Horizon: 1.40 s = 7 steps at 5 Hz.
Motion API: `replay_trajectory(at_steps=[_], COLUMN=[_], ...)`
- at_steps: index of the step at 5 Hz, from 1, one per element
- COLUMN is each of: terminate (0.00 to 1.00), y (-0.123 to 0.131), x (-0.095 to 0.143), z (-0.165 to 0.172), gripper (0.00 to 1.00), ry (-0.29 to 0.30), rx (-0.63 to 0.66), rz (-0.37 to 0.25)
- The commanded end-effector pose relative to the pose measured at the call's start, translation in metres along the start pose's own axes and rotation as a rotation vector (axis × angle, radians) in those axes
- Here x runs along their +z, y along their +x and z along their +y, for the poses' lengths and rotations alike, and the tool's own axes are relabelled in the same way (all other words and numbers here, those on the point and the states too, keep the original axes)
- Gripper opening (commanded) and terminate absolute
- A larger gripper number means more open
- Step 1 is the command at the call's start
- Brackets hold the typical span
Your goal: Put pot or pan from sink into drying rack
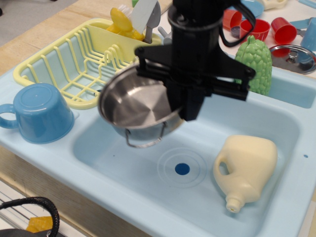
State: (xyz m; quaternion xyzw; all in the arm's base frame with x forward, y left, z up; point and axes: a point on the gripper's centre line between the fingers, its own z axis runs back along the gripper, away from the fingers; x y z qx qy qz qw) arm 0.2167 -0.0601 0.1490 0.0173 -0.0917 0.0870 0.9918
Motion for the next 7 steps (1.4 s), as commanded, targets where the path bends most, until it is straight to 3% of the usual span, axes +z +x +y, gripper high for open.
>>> replay_trajectory(at_steps=[1,3,4,5,6,7], terminate=[0.0,0.0,0.0,0.0,0.0,1.0], y=[0.026,0.065,0.075,0.074,0.068,0.068], x=[0.021,0.011,0.004,0.001,-0.005,-0.005], z=[0.036,0.085,0.103,0.116,0.133,0.133], gripper=[0.0,0.0,0.0,1.0,1.0,1.0], ry=[-0.01,-0.075,-0.105,-0.134,-0.231,-0.231], rx=[-0.02,-0.069,-0.081,-0.092,-0.134,-0.134], rz=[-0.091,-0.104,-0.074,-0.032,0.013,0.013])
